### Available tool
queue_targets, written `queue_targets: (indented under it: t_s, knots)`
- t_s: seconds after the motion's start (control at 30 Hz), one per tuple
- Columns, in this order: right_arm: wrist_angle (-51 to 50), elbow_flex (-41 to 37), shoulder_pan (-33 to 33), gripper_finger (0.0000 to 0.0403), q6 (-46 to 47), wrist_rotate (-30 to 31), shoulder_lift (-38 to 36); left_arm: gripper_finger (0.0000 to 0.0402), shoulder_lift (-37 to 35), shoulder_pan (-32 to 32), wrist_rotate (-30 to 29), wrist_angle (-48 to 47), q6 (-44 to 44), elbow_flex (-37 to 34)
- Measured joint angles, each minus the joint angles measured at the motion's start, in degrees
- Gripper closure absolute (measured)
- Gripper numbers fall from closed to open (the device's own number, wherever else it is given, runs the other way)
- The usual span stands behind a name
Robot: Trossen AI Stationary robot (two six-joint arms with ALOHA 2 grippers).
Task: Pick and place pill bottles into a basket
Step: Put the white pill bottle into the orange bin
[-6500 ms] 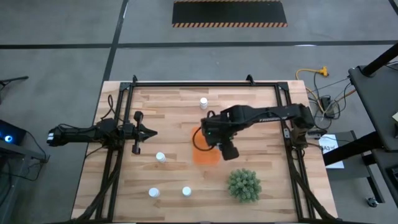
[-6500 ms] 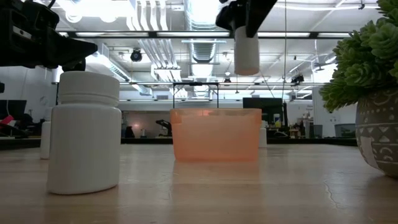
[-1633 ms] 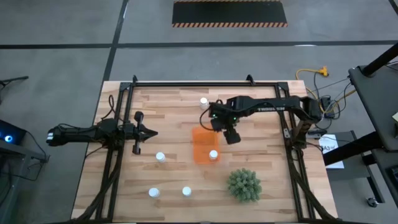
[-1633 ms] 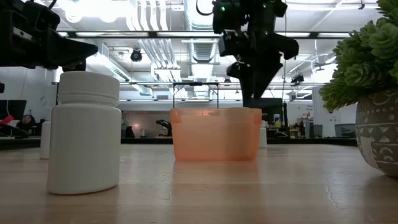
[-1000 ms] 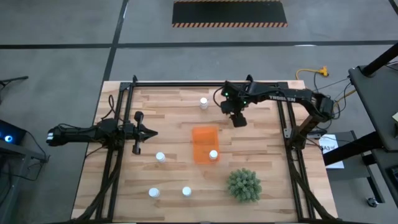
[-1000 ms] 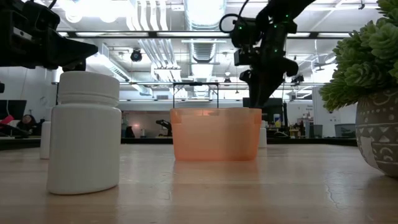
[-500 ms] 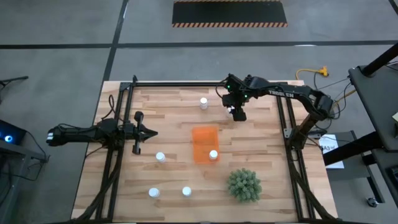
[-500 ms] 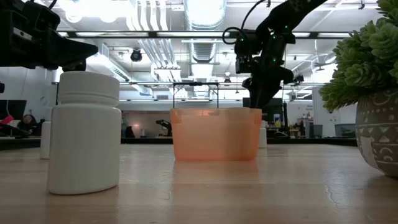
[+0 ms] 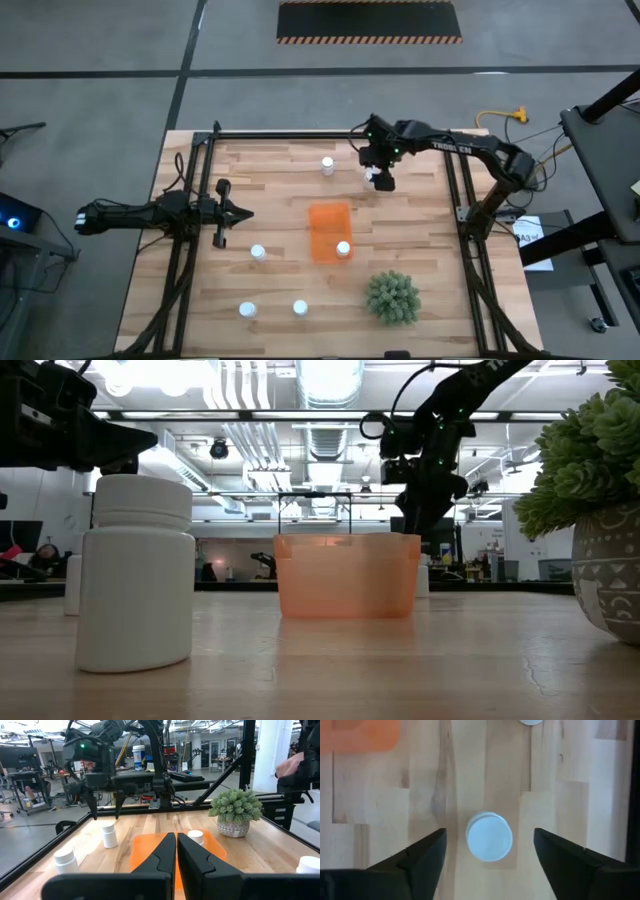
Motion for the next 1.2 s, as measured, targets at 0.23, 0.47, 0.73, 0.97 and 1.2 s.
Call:
queue_targets:
  t_s: [0.23,0.47,0.73,0.97,1.2]
  knots:
    - [0.3,-0.1,0.0,0.0083,0.1,-0.1,2.1,0.0401,0.0,0.0,0.0,0.0,0.0,0.0]
    - [1.6,-0.2,0.0,0.0085,-0.1,-0.1,3.5,0.0402,0.0,0.0,0.0,0.0,0.0,0.0]
    - [1.5,-0.4,-0.2,0.0108,-0.2,0.0,4.8,0.0401,0.0,0.0,0.0,0.0,0.0,0.0]
    - [1.5,-0.4,-0.2,0.0138,-0.2,0.0,6.6,0.0401,0.0,0.0,0.0,0.0,0.0,0.0]
    - [1.6,-0.4,-0.2,0.0212,0.0,-0.1,6.7,0.0401,0.0,0.0,0.0,0.0,0.0,0.0]
